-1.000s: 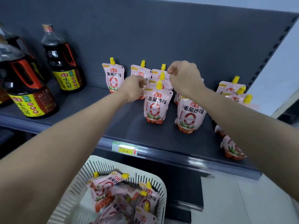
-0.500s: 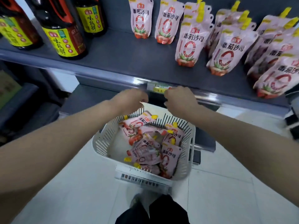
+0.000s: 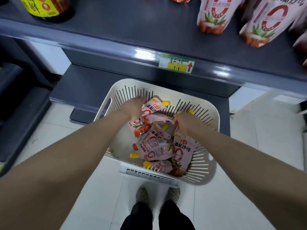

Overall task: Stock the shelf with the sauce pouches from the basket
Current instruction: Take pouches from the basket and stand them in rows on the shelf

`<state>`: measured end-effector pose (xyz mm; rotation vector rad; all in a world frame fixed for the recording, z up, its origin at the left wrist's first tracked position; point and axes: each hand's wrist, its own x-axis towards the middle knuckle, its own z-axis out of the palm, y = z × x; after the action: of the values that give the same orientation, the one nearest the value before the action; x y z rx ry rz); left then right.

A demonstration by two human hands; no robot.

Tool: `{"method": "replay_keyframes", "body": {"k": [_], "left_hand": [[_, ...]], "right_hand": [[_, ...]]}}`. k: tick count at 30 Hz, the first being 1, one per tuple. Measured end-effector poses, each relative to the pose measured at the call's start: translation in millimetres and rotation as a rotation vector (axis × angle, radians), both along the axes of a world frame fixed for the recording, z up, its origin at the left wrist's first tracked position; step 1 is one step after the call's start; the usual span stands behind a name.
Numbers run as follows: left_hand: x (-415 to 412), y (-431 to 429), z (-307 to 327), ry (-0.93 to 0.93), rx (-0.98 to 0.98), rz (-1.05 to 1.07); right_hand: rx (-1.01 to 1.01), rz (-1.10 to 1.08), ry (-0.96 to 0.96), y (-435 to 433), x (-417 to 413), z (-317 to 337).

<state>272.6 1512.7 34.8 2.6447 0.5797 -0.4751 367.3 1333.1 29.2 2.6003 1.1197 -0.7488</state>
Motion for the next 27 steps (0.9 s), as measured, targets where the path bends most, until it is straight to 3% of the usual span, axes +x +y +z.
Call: {"method": "replay_keyframes", "body": {"k": [6, 10, 16, 27], "left_hand": [[23, -5, -33, -0.01, -0.014, 0.084], [29, -4, -40, -0.118, -0.061, 0.226], [24, 5, -28, -0.225, -0.088, 0.381], [2, 5, 92, -0.437, -0.277, 0.471]], "right_hand": [[-0.039, -0.009, -0.083, 1, 6, -25], [0.029, 0.021, -0.176, 1, 8, -27], [0.186, -0.131, -0.044, 9, 4, -10], [0.349, -0.036, -0.268, 13, -5, 135]]}}
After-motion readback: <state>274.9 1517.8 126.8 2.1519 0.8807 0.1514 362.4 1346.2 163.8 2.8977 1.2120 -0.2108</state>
